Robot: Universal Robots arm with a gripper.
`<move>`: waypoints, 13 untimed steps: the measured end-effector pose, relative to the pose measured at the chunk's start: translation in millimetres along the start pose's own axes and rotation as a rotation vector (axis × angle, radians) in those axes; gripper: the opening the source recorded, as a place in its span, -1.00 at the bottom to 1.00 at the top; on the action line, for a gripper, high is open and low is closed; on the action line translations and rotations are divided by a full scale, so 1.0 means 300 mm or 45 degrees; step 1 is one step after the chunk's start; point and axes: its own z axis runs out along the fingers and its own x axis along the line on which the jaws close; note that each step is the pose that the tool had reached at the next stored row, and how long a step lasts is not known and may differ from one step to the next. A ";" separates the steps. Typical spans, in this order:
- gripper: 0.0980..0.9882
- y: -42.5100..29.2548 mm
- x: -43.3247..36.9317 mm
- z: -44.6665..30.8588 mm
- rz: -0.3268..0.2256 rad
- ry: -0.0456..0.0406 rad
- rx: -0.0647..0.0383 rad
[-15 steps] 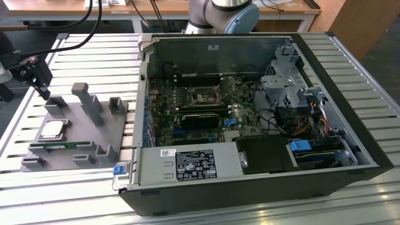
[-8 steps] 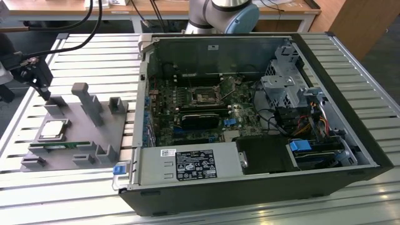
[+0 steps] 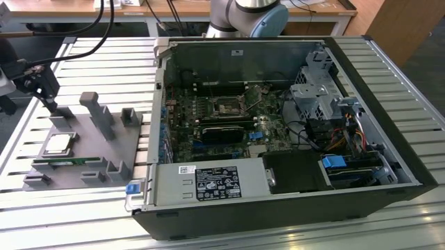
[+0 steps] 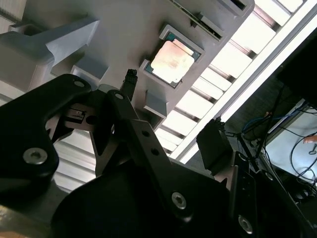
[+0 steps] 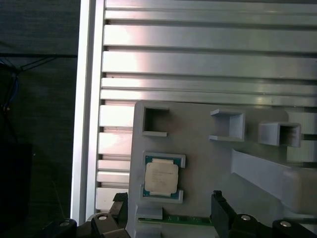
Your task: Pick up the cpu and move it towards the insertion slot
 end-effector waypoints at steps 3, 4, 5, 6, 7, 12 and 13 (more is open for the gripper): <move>0.49 0.000 0.000 0.005 0.000 0.000 0.000; 0.49 0.000 0.000 0.007 0.000 0.000 0.000; 0.49 0.000 0.000 0.008 0.000 0.000 0.000; 0.49 0.000 0.000 0.010 0.000 0.000 0.000; 0.49 -0.001 0.000 0.013 0.000 0.000 0.000; 0.49 -0.006 -0.001 0.030 0.000 0.000 0.000; 0.49 -0.008 0.000 0.035 0.000 0.000 0.000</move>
